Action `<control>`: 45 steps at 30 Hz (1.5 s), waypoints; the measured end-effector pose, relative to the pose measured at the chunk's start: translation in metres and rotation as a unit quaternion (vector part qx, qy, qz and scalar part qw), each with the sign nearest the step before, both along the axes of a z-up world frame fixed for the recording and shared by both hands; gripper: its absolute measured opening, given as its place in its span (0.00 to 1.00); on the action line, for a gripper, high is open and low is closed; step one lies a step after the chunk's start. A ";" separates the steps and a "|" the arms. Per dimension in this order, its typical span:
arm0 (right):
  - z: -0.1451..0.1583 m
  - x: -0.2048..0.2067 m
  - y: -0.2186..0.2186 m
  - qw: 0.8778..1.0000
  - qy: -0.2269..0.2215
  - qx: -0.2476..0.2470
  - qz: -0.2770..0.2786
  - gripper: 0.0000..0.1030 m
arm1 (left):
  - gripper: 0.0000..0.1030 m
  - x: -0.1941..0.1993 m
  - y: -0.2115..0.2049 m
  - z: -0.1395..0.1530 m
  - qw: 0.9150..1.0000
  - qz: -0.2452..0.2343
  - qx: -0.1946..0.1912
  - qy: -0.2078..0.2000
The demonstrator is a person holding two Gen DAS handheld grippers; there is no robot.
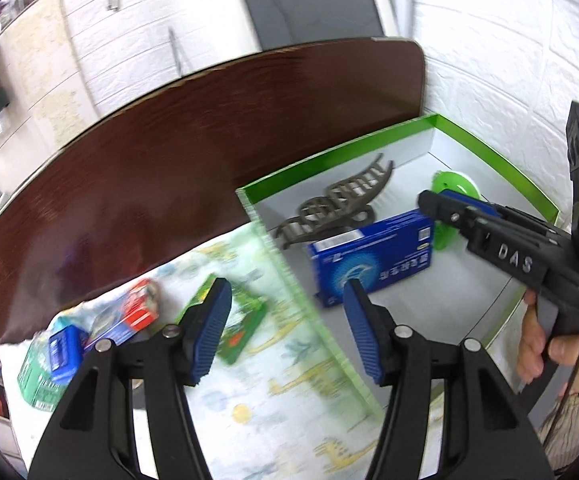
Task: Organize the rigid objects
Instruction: 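Open the right gripper to drop the medicine box into the green box, then move the right tool to the blue-capped black marker on the cloth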
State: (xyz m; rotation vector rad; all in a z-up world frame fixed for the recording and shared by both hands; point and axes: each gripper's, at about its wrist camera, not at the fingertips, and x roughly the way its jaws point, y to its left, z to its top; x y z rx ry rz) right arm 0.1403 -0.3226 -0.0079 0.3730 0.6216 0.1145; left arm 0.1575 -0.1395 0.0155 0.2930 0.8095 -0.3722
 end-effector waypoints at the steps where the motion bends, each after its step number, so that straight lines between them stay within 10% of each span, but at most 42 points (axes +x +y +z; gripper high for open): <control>1: 0.000 0.000 -0.001 1.000 -0.002 -0.002 -0.004 0.33 | 0.55 -0.002 0.008 0.002 1.000 0.008 -0.002 -0.001; 12: 0.027 -0.017 0.012 1.000 -0.015 -0.010 -0.025 0.33 | 0.56 -0.021 0.107 0.015 0.995 0.097 -0.020 -0.021; 21: 0.054 -0.029 0.108 0.994 -0.028 -0.035 0.100 0.33 | 0.57 -0.037 0.172 -0.007 0.991 0.126 -0.042 -0.005; 36: -0.005 -0.015 0.243 0.972 0.102 -0.071 0.199 0.33 | 0.57 -0.077 0.216 -0.058 0.989 0.117 -0.065 0.060; 45: -0.036 0.001 0.265 0.970 0.175 -0.066 0.155 0.33 | 0.23 -0.083 0.223 -0.082 0.985 0.121 -0.076 0.092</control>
